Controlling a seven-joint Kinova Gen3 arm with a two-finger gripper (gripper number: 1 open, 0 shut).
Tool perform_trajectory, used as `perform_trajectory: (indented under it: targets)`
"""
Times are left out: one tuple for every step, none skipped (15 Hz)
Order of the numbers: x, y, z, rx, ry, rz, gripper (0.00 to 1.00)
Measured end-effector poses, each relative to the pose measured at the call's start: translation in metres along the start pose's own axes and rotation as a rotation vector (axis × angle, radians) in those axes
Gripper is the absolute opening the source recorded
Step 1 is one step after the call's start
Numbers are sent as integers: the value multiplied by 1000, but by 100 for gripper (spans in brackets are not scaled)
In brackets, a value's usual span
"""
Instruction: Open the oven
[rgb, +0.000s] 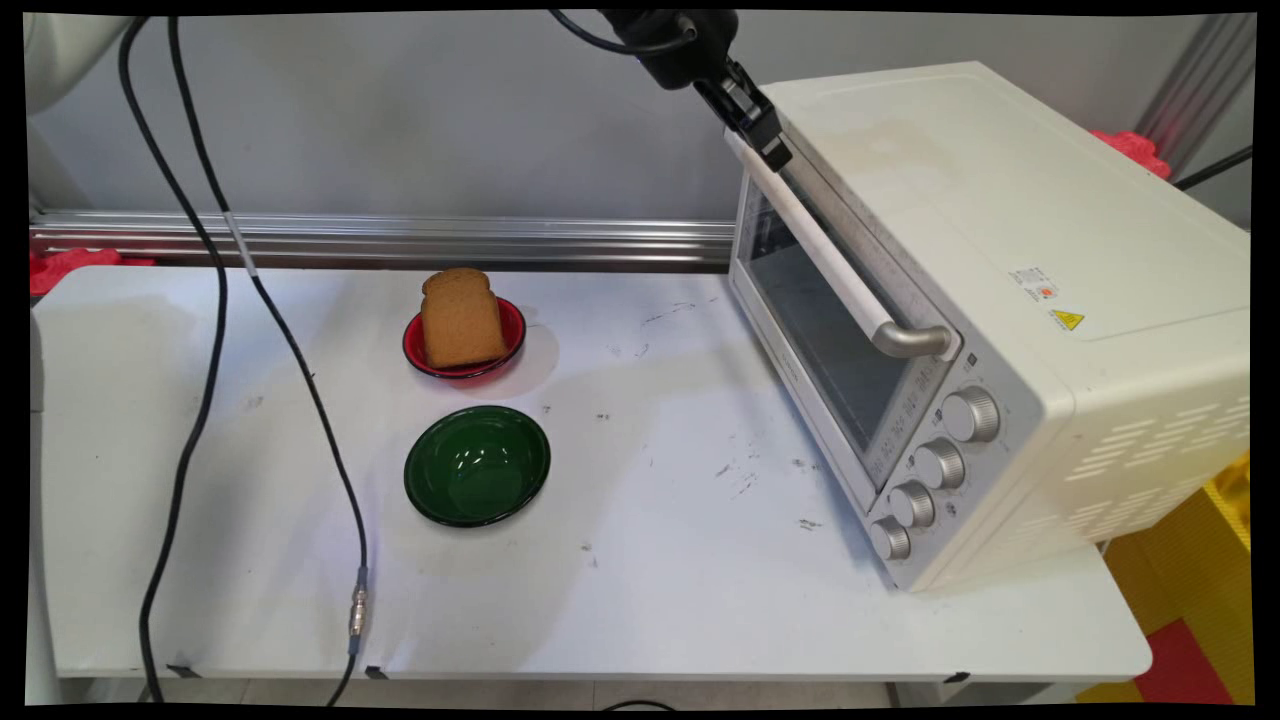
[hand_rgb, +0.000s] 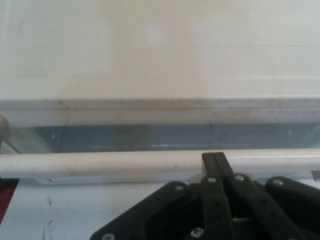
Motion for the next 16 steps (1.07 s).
perform_trajectory:
  targets:
    - [0,0,2,-4,0,-3,0]
    - [0,0,4,-6,-1,-6,0]
    - [0,0,6,-6,0,-9,0]
    - [0,-1,8,-7,2,-13,0]
    - [0,-1,9,-8,4,-16,0]
    - [0,-2,11,-9,6,-21,0]
    - [0,-2,13,-11,7,-26,0]
    - [0,-2,15,-13,9,-30,0]
    - [0,-2,17,-15,11,-35,0]
    - [1,-2,19,-17,15,-40,0]
    - [1,-2,21,-18,18,-44,0]
    - [2,-2,22,-19,21,-48,0]
    - [2,-1,24,-21,24,-51,0]
    - [2,-1,26,-23,27,-54,0]
    - [2,0,27,-25,30,-57,0]
    - [2,0,29,-27,31,-58,0]
